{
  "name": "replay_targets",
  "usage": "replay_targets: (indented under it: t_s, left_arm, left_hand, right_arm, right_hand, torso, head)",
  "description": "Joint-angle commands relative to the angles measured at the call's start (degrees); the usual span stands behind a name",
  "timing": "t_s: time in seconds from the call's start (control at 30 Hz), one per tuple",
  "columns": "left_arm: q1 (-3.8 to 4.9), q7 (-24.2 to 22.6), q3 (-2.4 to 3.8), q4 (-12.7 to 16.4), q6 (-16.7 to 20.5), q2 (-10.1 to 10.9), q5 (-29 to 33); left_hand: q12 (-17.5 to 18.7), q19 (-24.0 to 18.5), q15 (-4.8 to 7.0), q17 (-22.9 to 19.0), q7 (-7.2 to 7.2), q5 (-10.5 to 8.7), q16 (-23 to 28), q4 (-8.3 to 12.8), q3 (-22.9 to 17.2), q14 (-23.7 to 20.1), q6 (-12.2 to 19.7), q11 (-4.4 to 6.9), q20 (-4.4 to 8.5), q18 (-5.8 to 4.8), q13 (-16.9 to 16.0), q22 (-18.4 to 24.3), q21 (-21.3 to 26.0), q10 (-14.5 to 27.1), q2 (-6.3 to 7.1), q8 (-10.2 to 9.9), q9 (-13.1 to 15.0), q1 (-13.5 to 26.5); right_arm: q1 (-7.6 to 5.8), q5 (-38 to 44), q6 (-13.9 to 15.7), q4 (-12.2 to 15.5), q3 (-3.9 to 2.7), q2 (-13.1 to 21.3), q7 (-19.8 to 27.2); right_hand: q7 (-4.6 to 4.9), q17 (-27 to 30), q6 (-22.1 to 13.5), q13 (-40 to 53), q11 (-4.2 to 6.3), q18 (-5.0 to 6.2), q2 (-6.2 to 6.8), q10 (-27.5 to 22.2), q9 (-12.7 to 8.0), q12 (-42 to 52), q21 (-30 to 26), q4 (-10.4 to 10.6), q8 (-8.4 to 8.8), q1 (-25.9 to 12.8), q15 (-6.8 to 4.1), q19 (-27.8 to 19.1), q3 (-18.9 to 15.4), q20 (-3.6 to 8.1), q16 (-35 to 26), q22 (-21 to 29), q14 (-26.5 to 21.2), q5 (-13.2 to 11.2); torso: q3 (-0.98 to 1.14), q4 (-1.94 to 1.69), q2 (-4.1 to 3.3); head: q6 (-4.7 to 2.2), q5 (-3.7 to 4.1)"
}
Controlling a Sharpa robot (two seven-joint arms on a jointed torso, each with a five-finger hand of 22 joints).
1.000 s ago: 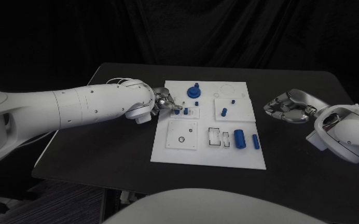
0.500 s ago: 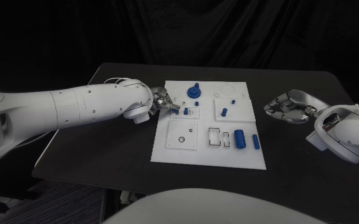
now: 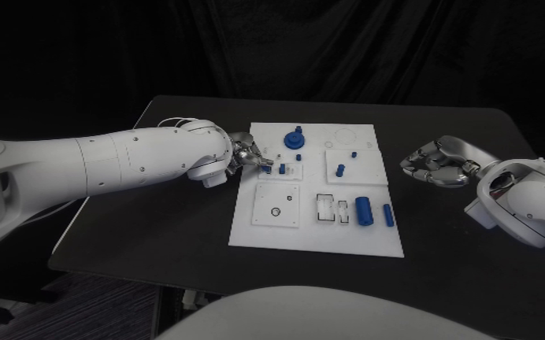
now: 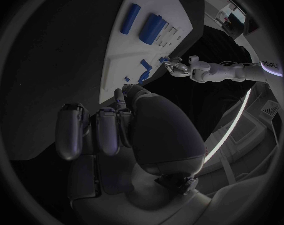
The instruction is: Assemble the parts on the task board
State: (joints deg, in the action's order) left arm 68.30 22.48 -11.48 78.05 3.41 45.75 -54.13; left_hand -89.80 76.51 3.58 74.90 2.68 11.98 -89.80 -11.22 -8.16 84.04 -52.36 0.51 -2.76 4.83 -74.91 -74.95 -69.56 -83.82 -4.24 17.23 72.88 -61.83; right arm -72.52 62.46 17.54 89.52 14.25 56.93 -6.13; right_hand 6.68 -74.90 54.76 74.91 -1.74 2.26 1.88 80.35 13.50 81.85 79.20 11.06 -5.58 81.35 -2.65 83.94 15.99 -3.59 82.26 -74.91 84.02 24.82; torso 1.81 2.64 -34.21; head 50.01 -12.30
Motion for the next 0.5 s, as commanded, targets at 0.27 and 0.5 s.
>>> replay_targets:
  t_s: [0.27,0.5]
  left_arm:
    - [-0.69,2.41,-0.61,-0.14,-2.97,-0.38,-0.37]
    - [-0.69,2.33,-0.61,-0.03,-2.94,-0.51,-0.37]
  left_hand:
    - [-0.20,0.27,0.04,15.10,0.44,-0.29,-0.20,0.35,0.02,5.96,0.41,0.18,-0.13,0.66,-15.09,-1.50,0.09,-6.18,0.05,-0.37,0.02,-0.40]
    - [-0.20,0.25,0.04,15.10,0.43,-0.43,-0.20,0.39,-0.01,5.96,0.46,0.18,-0.12,0.67,-15.09,-1.49,0.13,-6.18,0.01,-0.37,0.03,-0.46]
  right_arm:
    - [0.15,-0.01,-0.39,0.02,-0.04,0.02,-0.97]
    - [0.15,-0.01,-0.44,0.03,-0.04,0.01,-0.96]
  right_hand:
    - [0.13,-2.72,-0.21,2.62,-0.05,0.86,-0.19,-0.41,-0.09,-0.28,-0.45,-0.12,0.21,-0.42,0.31,0.62,0.36,-0.22,-0.20,-9.48,3.23,0.26]
    - [0.13,-2.72,-0.21,2.62,-0.05,0.86,-0.19,-0.41,-0.09,-0.28,-0.45,-0.12,0.21,-0.42,0.31,0.62,0.36,-0.22,-0.20,-9.48,3.23,0.26]
  torso:
    - [0.01,0.00,-0.04]
    - [0.00,0.01,-0.02]
  head:
    - [-0.01,-0.08]
    - [-0.01,-0.09]
